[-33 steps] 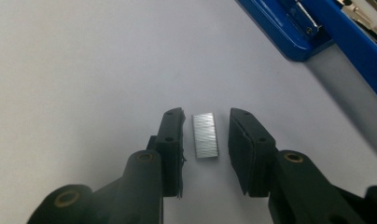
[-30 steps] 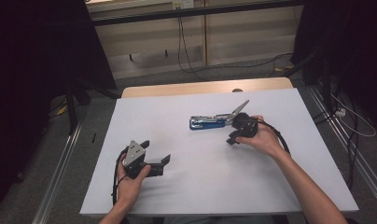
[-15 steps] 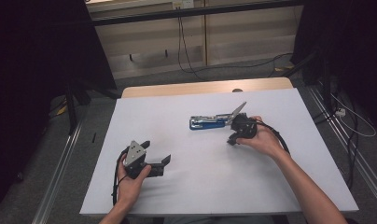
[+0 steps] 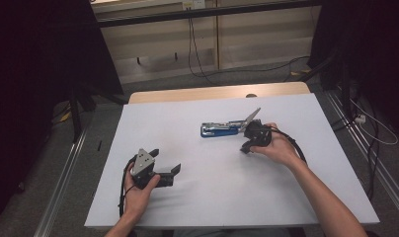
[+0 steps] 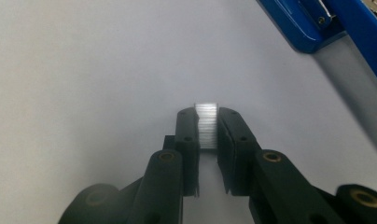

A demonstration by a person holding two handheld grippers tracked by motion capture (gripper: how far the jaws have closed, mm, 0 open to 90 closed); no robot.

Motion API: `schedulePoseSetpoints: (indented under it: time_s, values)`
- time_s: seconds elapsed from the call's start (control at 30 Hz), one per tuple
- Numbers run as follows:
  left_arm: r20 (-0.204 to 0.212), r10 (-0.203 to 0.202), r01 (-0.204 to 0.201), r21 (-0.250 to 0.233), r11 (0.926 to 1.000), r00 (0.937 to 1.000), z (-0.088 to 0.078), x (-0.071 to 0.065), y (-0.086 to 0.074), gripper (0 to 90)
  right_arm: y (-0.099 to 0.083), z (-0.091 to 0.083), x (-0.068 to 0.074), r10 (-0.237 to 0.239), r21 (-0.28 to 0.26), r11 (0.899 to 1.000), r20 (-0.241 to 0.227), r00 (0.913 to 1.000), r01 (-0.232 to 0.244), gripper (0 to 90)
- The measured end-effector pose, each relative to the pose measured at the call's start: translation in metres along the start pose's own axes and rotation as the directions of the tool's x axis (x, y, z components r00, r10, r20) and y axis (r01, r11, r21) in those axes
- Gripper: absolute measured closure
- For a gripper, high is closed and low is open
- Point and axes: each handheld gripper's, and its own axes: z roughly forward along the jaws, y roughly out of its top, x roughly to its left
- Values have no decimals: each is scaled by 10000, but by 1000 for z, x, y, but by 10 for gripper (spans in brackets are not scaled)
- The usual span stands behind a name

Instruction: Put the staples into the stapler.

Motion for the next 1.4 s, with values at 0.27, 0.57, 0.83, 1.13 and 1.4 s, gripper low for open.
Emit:
schedulePoseSetpoints:
  time_s: [0.27,0.57,0.83,1.13,1.4]
  values:
    - [0,62,-62,-38,10000,10000,-1,0,1,39,0,0,-1,-4,-44,10000,-82,10000,4,792]
    - [2,72,-72,-3,10000,10000,-1,0,0,39,-1,-1,-1,59,-233,9997,-198,9998,-63,793]
    - [33,86,-86,17,10000,10000,-2,0,0,39,-2,-5,-2,240,-481,9985,-190,9995,-249,793]
    - [13,103,-103,19,9999,9999,-2,0,0,39,-1,-10,-4,259,-972,9949,-42,9997,-262,793]
    - [-52,36,-36,-61,10000,10000,-2,0,1,39,-1,-10,-5,331,-1332,9905,-128,9994,-346,793]
